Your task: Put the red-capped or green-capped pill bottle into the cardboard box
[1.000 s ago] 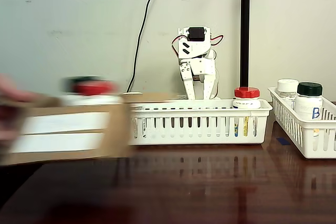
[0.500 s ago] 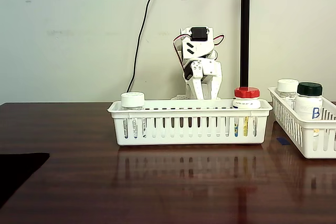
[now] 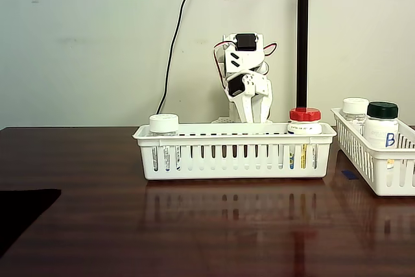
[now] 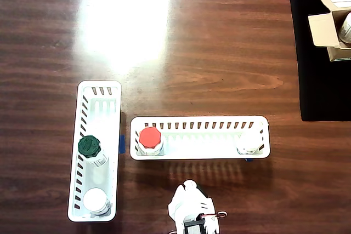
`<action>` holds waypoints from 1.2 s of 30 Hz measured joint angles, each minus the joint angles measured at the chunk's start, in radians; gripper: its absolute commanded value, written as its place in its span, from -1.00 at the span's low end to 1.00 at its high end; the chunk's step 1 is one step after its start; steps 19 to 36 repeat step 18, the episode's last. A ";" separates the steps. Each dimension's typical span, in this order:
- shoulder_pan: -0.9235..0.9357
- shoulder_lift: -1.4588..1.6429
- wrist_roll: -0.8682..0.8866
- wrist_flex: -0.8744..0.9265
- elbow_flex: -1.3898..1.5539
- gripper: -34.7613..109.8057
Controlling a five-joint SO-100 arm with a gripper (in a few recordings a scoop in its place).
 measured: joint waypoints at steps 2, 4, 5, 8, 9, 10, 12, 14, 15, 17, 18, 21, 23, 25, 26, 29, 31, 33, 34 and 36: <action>0.000 0.000 -0.012 0.000 0.000 -0.49; 0.000 0.000 -0.028 0.000 0.000 -0.49; 0.000 0.000 -0.032 0.000 0.000 -0.49; 0.000 0.000 -0.051 0.000 0.000 -0.49; 0.000 0.000 -0.060 0.000 0.000 -0.49; 0.000 0.000 -0.063 0.000 0.000 -0.49; 0.000 0.000 -0.066 0.000 0.000 -0.49; 0.000 0.000 -0.066 0.000 0.000 -0.49; 0.000 0.000 -0.069 0.000 0.000 -0.49; 0.000 0.000 -0.080 0.000 0.000 -0.49; 0.000 0.000 -0.083 0.000 0.000 -0.49; 0.000 0.000 -0.083 0.000 0.000 -0.49; 0.000 0.000 -0.083 0.000 0.000 -0.49; 0.000 0.000 -0.083 0.000 0.000 -0.49; 0.000 0.000 -0.083 0.000 0.000 -0.49; 0.000 0.000 -0.083 0.000 0.000 -0.49; 0.000 0.000 -0.083 0.000 0.000 -0.49; 0.000 0.000 -0.083 0.000 0.000 -0.49; 0.000 0.000 -0.083 0.000 0.000 -0.49; 0.000 0.000 -0.083 0.000 0.000 -0.49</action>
